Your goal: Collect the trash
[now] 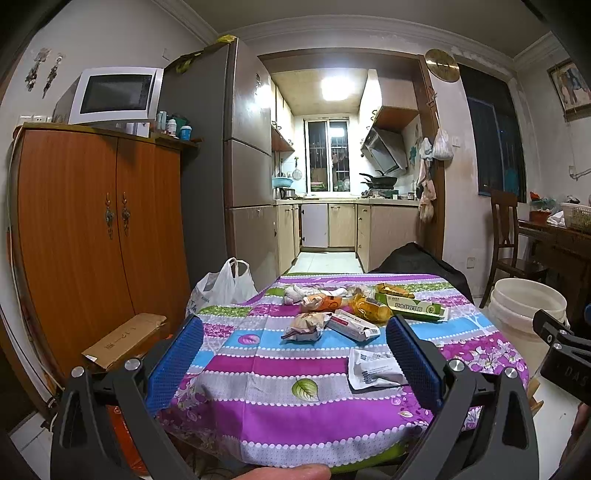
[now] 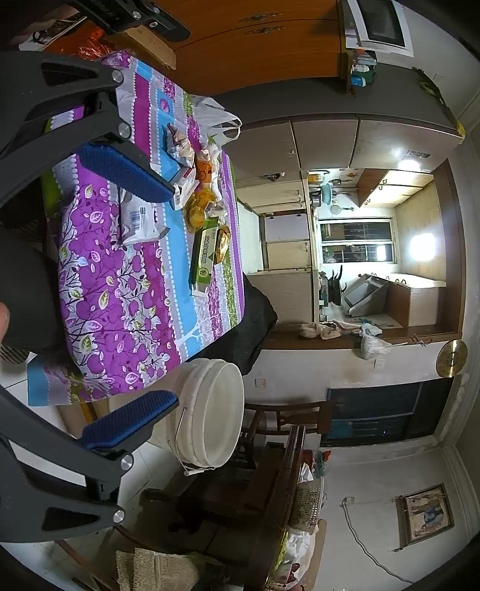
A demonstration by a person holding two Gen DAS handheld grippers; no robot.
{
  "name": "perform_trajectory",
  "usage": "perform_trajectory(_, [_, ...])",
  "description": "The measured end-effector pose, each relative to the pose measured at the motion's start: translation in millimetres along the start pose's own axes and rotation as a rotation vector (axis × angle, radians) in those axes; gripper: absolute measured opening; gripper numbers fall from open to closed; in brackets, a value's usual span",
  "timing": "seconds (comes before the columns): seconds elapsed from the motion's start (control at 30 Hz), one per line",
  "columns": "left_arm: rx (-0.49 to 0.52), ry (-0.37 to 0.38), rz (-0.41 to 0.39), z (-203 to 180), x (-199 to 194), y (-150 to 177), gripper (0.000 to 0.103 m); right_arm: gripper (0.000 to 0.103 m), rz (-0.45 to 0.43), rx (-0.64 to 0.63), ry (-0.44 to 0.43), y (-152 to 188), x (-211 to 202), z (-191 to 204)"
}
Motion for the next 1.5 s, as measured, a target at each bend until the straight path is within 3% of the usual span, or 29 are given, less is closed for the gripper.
perform_trajectory(0.43, [0.008, 0.003, 0.004, -2.8, 0.3, 0.2, 0.098, 0.098, 0.004, 0.002, -0.006, 3.7, 3.7, -0.2])
perform_trajectory(0.83, [0.014, 0.065, 0.002, -4.3, -0.7, 1.2, 0.098, 0.098, -0.14, 0.044, 0.013, -1.6, -6.8, -14.4])
perform_trajectory(1.17, [0.022, 0.076, -0.009, -7.6, -2.2, 0.7, 0.098, 0.098, -0.098, 0.147, -0.023, 0.5, 2.8, -27.9])
perform_trajectory(1.33, [0.035, 0.065, 0.019, -10.2, 3.2, 2.0, 0.098, 0.098, -0.101, 0.129, -0.042, 0.4, 4.8, -26.6])
perform_trajectory(1.5, [-0.03, 0.051, 0.038, 5.5, 20.5, -3.8, 0.098, 0.098, -0.07, 0.107, -0.094, 0.7, 10.0, -23.4])
Point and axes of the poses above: each gripper's, at about its wrist camera, not at the fingertips, and x roughly the way its jaws point, z to its left, y to its underside, the point moved 1 cm from there along x, roughly the way its jaws point, and after that the axes turned 7 degrees about -y, right-handed, at the moved point
